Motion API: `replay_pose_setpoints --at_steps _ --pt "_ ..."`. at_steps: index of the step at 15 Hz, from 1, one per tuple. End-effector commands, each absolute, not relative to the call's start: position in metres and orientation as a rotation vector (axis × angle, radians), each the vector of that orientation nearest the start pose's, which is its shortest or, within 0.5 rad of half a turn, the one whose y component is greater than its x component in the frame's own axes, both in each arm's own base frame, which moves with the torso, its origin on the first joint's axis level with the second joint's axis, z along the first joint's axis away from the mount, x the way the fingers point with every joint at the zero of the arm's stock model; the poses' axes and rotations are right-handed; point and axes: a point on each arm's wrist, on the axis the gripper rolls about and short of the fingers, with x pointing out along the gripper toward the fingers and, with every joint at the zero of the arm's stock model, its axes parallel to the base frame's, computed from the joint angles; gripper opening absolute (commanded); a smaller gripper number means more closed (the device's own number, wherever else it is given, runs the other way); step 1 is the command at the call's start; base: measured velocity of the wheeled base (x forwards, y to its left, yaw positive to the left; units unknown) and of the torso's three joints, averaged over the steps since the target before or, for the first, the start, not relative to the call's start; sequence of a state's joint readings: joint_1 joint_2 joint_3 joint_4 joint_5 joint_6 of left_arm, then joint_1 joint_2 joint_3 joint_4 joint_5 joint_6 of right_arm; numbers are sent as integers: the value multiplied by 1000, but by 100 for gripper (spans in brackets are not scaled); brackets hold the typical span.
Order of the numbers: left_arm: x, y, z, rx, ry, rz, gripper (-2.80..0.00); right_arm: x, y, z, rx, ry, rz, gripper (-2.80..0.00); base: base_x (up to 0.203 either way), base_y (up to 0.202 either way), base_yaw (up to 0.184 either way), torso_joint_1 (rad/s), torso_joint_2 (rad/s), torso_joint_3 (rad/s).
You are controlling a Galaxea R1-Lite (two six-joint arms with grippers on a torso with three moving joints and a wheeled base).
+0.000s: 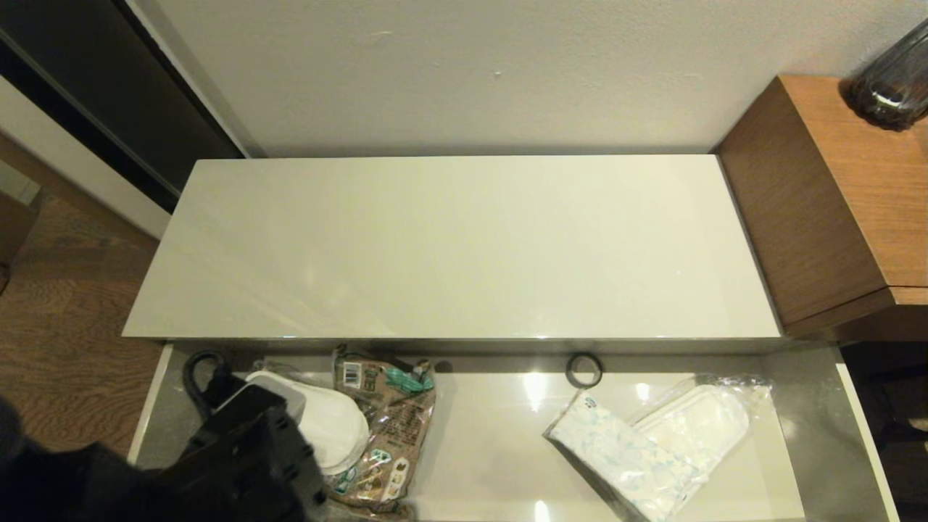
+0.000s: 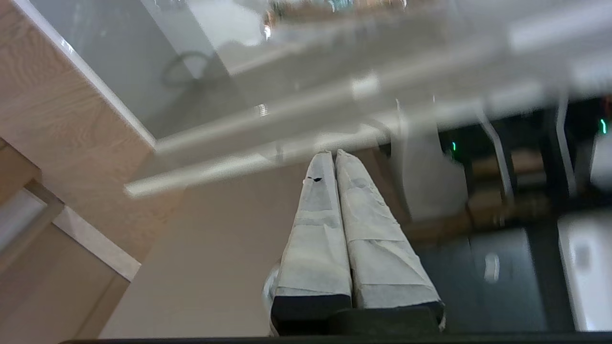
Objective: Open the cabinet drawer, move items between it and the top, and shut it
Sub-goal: Take out the disposable slippers from the drawer
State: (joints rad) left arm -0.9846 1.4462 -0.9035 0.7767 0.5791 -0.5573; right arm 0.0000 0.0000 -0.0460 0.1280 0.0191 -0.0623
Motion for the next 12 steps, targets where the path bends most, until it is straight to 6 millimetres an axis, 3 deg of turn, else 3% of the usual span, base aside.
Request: replay_pose_setpoints --at_steps 1,3,4,9,12 --pt "158 -160 141 453 1007 11 -280 -27 0 75 -62 84 23 -280 0 0 0 0 0 0" --pt "196 -173 116 466 1001 26 -280 -27 0 75 -62 84 23 -280 0 0 0 0 0 0" --pt "211 -177 106 470 1000 34 0 -27 0 75 -62 84 23 -280 0 0 0 0 0 0" --pt "268 -190 68 449 999 88 0 -27 0 75 -62 84 23 -280 0 0 0 0 0 0" --pt "274 -190 54 465 1005 92 0 -27 0 75 -62 84 23 -280 0 0 0 0 0 0"
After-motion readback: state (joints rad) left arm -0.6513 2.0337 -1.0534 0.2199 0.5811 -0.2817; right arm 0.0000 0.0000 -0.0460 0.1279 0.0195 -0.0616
